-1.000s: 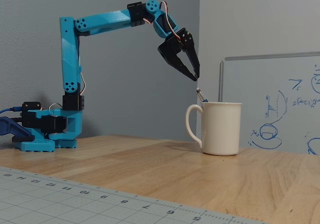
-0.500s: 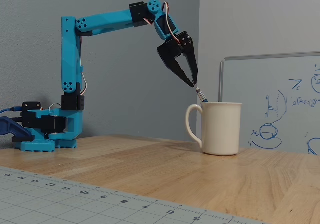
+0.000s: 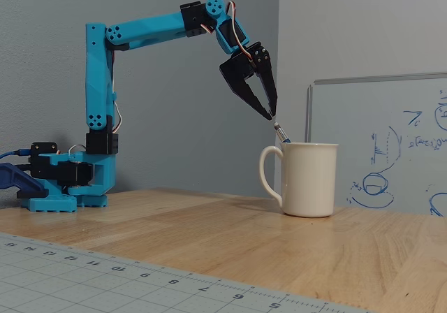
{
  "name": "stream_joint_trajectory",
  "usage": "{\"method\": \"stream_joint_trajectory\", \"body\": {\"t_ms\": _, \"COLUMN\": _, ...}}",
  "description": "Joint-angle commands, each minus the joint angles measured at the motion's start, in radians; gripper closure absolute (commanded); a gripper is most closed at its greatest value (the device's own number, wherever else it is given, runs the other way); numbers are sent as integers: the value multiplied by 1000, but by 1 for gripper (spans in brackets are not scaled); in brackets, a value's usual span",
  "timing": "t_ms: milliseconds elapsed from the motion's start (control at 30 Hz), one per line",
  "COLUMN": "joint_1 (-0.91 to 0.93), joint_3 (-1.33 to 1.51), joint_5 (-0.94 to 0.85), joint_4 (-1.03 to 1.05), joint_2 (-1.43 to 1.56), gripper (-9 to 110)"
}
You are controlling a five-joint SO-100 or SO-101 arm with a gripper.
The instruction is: Touch the pen.
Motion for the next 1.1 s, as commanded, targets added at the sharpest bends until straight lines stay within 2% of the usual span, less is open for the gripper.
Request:
{"method": "stream_joint_trajectory", "body": {"t_ms": 0, "joint_1": 6, "joint_3": -72, "joint_5": 9, "joint_4": -3, "joint_2": 17, "gripper": 101}}
{"method": "stream_joint_trajectory", "body": {"t_ms": 333, "joint_1": 8, "joint_3": -87, "joint_5": 11, "joint_4": -3, "joint_2": -69, "gripper": 101}}
{"method": "stream_joint_trajectory", "body": {"t_ms": 1067, "joint_1": -3, "joint_3": -87, "joint_5": 11, "joint_4": -3, "joint_2": -54, "gripper": 101}}
